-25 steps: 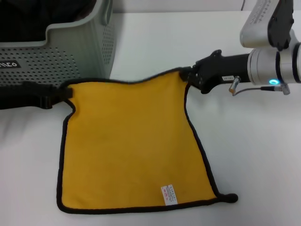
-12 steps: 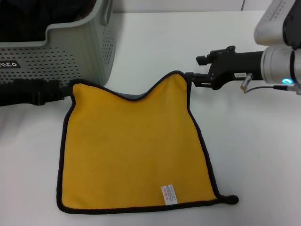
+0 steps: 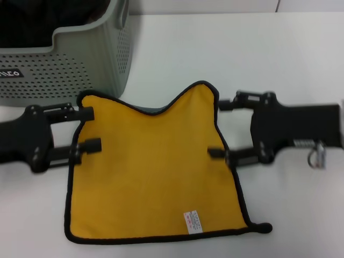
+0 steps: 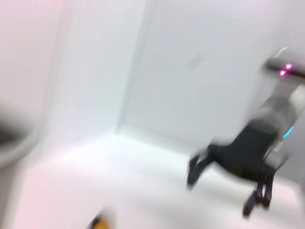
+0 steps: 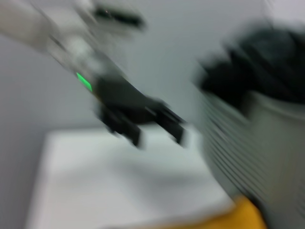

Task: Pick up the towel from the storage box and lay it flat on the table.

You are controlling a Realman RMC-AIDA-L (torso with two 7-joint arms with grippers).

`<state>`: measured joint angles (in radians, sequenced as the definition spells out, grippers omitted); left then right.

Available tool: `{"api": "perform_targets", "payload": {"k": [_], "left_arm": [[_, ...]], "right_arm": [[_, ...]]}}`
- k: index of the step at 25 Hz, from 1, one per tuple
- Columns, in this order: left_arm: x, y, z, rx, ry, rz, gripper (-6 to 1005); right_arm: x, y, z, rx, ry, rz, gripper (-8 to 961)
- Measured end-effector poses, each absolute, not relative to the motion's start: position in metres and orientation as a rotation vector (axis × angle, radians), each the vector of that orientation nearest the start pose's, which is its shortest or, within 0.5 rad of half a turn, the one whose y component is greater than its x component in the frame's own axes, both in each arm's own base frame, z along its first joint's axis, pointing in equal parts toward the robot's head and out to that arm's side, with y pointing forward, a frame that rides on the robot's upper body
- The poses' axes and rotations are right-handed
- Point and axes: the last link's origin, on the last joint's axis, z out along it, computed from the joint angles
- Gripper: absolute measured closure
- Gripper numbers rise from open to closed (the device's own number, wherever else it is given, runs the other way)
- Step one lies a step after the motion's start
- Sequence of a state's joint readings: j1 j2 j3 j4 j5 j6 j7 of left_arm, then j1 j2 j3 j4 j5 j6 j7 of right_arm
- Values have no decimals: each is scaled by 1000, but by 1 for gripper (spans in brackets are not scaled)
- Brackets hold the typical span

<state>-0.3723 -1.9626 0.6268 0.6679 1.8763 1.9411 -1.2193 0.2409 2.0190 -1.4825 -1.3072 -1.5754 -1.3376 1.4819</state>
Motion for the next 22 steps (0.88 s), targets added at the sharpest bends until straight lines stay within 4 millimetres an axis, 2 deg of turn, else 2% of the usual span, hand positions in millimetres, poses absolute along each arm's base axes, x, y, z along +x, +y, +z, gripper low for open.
{"api": "perform_targets", "payload": {"k": [2, 4, 6, 9, 10, 14, 22], "left_arm": [[-283, 253, 64, -2742, -281, -1071, 331], [-280, 247, 60, -2745, -245, -1122, 332], [-277, 245, 54, -2770, -239, -1137, 332], [-274, 244, 51, -2797, -237, -1151, 333], [-274, 245, 51, -2802, -238, -1152, 333], [-275, 244, 52, -2805, -244, -1148, 334], [-275, 244, 52, -2808, -259, -1150, 334]], "right_arm": [[168, 277, 2, -2884, -55, 773, 112], [166, 267, 4, -2911, -54, 884, 67], [168, 263, 1, -2931, -29, 964, 67], [169, 263, -4, -2933, -9, 1041, 67], [171, 266, -8, -2921, 13, 1128, 67], [172, 270, -8, -2915, 43, 1221, 67], [170, 276, -12, -2929, 65, 1240, 67]]}}
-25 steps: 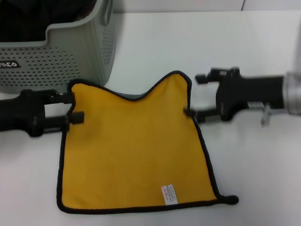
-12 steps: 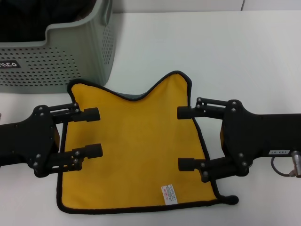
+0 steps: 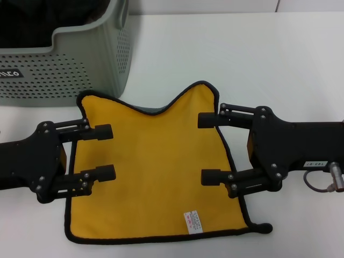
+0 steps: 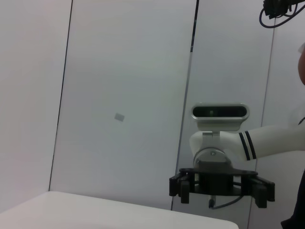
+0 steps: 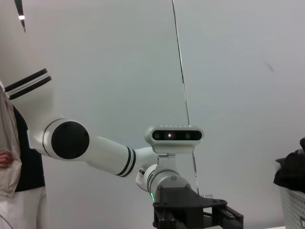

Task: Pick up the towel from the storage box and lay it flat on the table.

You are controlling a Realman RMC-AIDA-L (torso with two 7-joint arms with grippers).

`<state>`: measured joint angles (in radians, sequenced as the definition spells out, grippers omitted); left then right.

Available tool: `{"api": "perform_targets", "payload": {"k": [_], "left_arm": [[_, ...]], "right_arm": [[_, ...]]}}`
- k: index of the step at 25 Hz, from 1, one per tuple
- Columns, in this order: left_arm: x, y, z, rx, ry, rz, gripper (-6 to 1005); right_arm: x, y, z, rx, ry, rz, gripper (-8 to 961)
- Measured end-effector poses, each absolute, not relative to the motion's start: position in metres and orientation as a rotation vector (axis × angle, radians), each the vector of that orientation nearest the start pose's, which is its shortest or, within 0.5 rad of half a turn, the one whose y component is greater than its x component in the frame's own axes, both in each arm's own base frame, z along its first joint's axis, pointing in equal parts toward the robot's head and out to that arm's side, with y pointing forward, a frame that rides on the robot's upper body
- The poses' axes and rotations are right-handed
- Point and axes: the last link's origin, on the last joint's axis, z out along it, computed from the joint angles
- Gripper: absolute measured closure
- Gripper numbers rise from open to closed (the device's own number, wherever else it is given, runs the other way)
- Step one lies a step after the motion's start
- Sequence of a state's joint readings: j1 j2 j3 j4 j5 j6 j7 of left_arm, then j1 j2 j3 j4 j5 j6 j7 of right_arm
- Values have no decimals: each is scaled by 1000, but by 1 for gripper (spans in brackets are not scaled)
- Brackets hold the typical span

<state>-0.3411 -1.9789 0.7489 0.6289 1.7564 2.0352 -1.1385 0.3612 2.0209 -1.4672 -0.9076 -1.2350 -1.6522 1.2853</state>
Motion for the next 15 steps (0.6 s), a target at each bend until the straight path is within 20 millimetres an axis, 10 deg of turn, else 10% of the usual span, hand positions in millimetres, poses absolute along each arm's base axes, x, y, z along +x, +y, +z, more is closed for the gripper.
{"api": "perform_targets", "payload": {"k": [15], "left_arm": [[-274, 245, 52, -2805, -277, -1162, 333]], "right_arm": [[171, 278, -14, -2941, 79, 1236, 67]]}}
